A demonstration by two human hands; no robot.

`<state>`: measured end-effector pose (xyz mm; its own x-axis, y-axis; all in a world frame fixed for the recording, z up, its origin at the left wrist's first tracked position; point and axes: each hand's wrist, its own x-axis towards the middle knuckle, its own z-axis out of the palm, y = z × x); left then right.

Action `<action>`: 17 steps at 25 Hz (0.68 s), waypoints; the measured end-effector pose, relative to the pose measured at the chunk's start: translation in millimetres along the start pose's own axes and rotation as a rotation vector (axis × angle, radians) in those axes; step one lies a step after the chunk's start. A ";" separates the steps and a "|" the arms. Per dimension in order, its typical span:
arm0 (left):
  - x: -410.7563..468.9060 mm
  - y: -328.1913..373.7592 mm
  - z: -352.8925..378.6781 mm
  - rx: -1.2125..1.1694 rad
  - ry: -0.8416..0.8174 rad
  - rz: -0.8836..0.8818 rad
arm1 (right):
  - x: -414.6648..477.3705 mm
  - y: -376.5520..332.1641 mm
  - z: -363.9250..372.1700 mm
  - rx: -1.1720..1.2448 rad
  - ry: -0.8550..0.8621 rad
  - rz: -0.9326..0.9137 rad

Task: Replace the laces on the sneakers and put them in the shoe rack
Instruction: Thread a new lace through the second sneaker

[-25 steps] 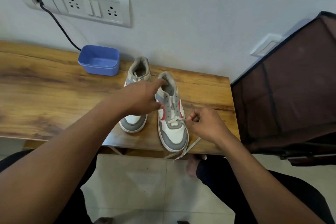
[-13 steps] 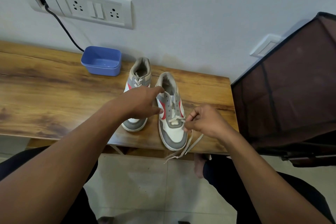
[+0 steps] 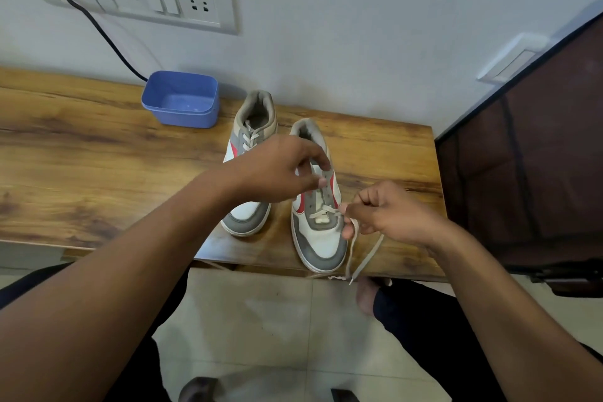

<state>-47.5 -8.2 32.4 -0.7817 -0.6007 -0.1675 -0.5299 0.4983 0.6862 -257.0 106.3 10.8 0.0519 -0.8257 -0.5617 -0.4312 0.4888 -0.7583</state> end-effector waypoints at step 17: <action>-3.5 -17.1 8.3 -0.387 -0.259 -0.022 | -5.1 -36.6 -2.1 0.112 0.004 -0.054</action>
<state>-38.5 -9.4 15.3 -0.8540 -0.4080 -0.3229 -0.4245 0.1876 0.8858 -243.3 92.0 42.1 0.0689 -0.8528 -0.5176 -0.3249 0.4714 -0.8199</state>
